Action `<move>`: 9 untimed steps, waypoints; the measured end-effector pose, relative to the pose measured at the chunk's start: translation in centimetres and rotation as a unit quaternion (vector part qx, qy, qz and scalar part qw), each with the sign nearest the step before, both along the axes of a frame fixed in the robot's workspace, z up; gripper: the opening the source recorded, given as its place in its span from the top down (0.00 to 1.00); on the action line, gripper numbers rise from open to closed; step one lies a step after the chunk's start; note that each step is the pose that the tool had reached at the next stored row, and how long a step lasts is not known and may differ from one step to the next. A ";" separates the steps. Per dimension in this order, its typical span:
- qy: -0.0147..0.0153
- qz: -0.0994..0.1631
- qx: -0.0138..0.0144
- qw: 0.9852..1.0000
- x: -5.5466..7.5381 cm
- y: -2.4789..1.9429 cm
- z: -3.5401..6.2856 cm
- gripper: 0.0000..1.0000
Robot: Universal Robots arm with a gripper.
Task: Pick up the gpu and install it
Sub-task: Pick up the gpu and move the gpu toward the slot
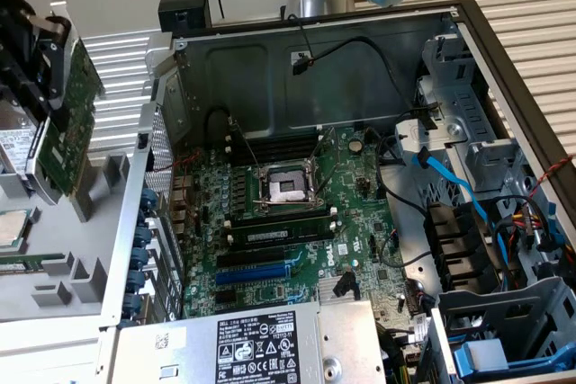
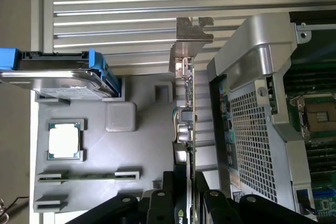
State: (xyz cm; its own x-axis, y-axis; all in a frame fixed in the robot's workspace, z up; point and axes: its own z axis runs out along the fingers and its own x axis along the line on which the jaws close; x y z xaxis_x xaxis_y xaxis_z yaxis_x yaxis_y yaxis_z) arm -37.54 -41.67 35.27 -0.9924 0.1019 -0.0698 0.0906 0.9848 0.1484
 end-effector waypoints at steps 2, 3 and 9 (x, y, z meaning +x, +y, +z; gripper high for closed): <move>0.004 0.000 0.000 1.000 0.2 0.00 0.55 0.73; 0.007 0.000 0.000 1.000 0.3 0.00 0.78 0.73; 0.020 0.000 0.000 1.000 0.8 0.00 2.33 0.73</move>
State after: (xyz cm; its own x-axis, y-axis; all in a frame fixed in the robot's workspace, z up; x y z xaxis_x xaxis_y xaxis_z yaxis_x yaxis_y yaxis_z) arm -36.70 -41.67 37.60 -0.9944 0.1019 -0.0291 0.0967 0.9847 0.1447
